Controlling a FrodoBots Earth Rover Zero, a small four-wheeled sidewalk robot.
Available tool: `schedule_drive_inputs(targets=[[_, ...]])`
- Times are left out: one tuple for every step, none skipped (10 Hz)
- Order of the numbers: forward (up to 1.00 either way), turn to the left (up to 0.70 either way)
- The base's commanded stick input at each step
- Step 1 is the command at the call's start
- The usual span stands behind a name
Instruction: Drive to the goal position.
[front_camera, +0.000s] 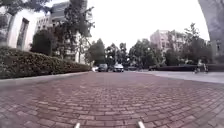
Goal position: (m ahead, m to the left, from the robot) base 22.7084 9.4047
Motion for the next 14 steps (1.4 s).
schedule_drive_inputs(targets=[[0.7, 0.0], [0.7, 0.0], [0.7, 0.0], [0.7, 0.0], [0.7, 0.0], [0.7, 0.0], [0.7, 0.0], [0.7, 0.0], [0.7, 0.0], [0.7, 0.0], [0.7, 0.0], [0.7, 0.0], [0.7, 0.0], [0.7, 0.0]])
